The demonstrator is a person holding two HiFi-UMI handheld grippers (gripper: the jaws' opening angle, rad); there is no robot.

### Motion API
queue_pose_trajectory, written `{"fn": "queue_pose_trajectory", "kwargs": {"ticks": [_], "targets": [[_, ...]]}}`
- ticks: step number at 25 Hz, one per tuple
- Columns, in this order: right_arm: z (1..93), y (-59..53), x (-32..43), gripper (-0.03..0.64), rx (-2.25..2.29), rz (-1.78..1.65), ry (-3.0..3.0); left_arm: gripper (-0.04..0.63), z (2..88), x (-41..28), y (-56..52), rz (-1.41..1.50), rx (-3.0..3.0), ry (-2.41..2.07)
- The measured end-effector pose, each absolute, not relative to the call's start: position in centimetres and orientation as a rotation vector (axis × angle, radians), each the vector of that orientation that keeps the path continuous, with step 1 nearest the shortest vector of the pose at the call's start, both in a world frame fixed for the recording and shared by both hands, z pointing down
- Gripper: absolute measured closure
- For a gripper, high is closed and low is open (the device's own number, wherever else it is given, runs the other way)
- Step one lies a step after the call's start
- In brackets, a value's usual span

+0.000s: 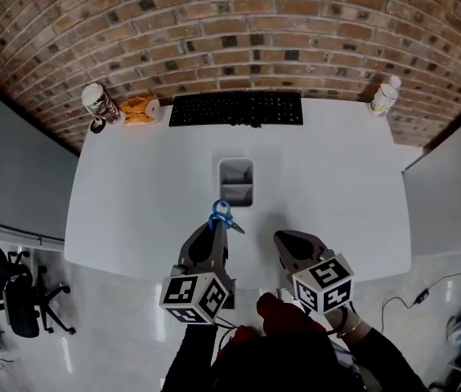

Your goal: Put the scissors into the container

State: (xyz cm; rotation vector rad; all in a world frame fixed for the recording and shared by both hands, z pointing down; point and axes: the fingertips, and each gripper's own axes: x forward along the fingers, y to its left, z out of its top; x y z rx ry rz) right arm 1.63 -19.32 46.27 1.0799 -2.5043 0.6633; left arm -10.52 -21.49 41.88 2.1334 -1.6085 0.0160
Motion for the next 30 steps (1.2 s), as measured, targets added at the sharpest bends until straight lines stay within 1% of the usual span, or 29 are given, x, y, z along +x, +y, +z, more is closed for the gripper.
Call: {"fn": "queue_pose_trajectory", "kwargs": {"ticks": [20,30], "targets": [[46.0,-25.1,1.0,0.607,1.062,0.655,-2.520,0.568,39.4,-10.9,-29.0,-0.027,2.179,-1.646],[47.3,-27.6,1.8,0.607,1.088,0.687,-2.483,0.568,39.8,-10.2,-33.1,-0.021,2.200,-1.652]]}}
